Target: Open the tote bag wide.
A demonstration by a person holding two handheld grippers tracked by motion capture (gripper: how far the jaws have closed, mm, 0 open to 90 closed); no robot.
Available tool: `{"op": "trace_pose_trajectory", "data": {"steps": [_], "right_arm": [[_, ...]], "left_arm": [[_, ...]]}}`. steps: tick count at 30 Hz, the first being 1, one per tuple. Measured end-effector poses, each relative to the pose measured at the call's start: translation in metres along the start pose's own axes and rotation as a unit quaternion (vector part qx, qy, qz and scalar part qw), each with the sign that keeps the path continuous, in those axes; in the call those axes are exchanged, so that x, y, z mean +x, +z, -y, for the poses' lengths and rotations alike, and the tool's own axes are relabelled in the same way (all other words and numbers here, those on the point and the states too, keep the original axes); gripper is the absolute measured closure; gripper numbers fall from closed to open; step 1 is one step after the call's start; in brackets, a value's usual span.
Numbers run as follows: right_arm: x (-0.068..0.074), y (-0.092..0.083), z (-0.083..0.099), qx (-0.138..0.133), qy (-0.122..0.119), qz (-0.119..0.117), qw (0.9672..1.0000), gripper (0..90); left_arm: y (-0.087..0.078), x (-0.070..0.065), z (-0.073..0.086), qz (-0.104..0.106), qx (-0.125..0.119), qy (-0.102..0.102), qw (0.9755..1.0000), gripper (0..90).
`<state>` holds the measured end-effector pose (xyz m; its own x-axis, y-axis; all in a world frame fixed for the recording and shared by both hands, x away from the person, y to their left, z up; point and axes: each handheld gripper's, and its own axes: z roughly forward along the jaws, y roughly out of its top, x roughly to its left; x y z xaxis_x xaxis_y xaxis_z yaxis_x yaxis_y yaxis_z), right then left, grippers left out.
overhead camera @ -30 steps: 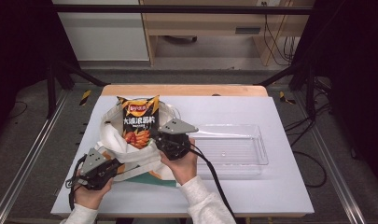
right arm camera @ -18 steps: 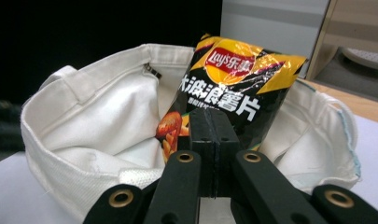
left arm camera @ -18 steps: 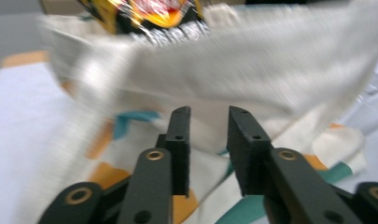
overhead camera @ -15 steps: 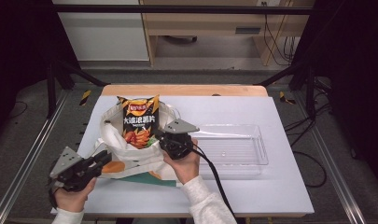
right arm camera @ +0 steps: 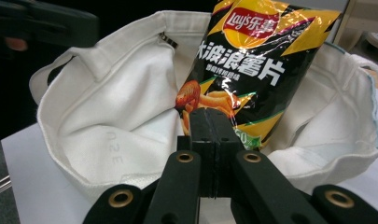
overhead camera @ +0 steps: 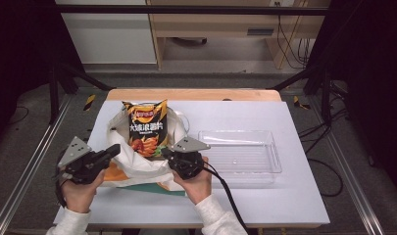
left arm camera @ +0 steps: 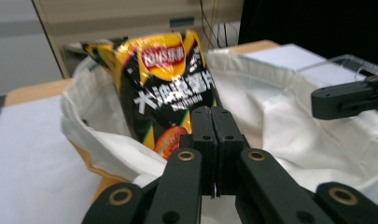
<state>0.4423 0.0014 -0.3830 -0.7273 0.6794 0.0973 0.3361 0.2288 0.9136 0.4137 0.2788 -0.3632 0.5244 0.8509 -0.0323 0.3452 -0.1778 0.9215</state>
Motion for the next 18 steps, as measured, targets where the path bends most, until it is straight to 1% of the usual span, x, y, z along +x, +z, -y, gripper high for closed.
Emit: {"op": "trace_pose_trajectory", "data": {"steps": [2,3,5,8,12,13,14,16,17,18], "right_arm": [[0.001,-0.001,0.003,0.002,-0.002,-0.004,1.0,90.0],[0.002,-0.001,0.005,0.002,-0.003,-0.004,1.0,90.0],[0.002,-0.001,0.008,0.005,-0.001,-0.009,0.9999,90.0],[0.003,0.0,0.015,0.009,-0.002,-0.014,0.9999,90.0],[0.004,0.003,0.024,0.019,-0.004,-0.021,0.9996,89.3],[0.005,0.004,0.026,0.022,-0.001,-0.025,0.9994,89.3],[0.005,0.004,0.029,0.027,-0.001,-0.025,0.9993,89.5],[0.006,0.006,0.034,0.036,-0.001,-0.027,0.999,89.6],[0.006,0.007,0.037,0.04,0.001,-0.026,0.9989,89.6],[0.006,0.008,0.04,0.045,0.004,-0.025,0.9987,89.5]], "left_arm": [[0.006,-0.002,0.007,-0.005,0.022,0.007,0.9997,88.9],[0.008,-0.001,0.012,-0.007,0.028,0.008,0.9995,89.0],[0.009,0.0,0.02,-0.009,0.04,0.006,0.9992,89.1],[0.008,0.003,0.029,-0.008,0.05,0.002,0.9987,89.7],[0.011,0.001,0.04,-0.013,0.07,0.021,0.9972,89.7],[0.012,0.0,0.042,-0.015,0.073,0.024,0.9969,89.7],[0.013,0.0,0.044,-0.015,0.077,0.028,0.9965,89.7],[0.015,-0.001,0.048,-0.012,0.076,0.032,0.9965,89.5],[0.017,-0.001,0.049,-0.014,0.083,0.037,0.9958,89.2],[0.019,-0.001,0.051,-0.015,0.09,0.038,0.9951,88.9]]}}
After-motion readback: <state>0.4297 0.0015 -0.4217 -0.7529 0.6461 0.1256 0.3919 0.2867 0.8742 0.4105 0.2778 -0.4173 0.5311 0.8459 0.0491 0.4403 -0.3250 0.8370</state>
